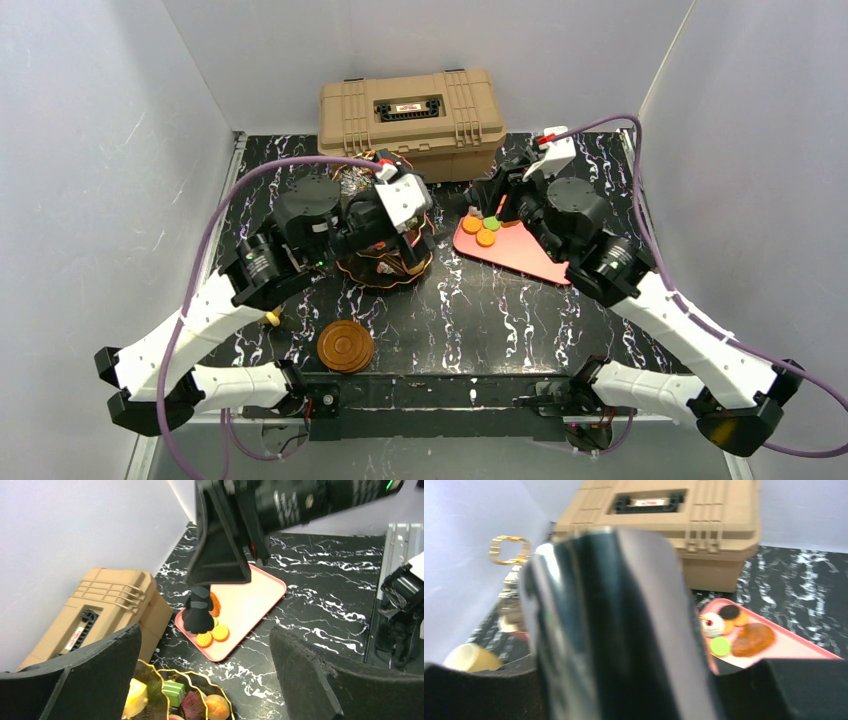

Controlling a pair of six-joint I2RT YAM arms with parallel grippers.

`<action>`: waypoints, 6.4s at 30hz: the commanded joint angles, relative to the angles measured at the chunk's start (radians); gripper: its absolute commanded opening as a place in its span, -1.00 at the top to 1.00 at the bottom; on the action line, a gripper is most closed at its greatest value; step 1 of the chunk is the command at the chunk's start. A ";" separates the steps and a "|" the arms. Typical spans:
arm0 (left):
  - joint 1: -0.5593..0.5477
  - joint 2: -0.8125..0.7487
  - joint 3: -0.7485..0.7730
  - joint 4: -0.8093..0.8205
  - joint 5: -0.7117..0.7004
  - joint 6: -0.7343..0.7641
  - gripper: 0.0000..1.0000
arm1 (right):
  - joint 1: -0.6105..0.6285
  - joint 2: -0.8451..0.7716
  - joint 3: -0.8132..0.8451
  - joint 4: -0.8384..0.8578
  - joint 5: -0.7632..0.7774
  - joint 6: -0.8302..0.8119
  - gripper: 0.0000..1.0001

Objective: Serve the afternoon tea
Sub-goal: Pick up the desert from the tray, then place the desert on the desert table.

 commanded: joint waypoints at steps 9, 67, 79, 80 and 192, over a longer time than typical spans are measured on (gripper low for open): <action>0.150 -0.039 0.218 -0.218 -0.093 -0.077 -0.96 | -0.289 0.185 -0.211 0.349 -0.049 -0.086 -0.14; 0.378 -0.045 0.208 -0.257 -0.031 -0.161 -0.96 | -0.366 0.700 -0.227 0.693 -0.135 -0.328 -0.21; 0.386 -0.049 0.206 -0.253 -0.023 -0.174 -0.96 | -0.349 0.677 -0.247 0.700 -0.101 -0.388 -0.28; 0.386 -0.049 0.207 -0.253 -0.023 -0.174 -0.96 | -0.349 0.677 -0.242 0.694 -0.104 -0.388 -0.28; 0.873 0.018 0.198 -0.311 0.205 -0.342 -0.96 | 0.390 0.421 0.433 0.186 0.093 -0.327 0.88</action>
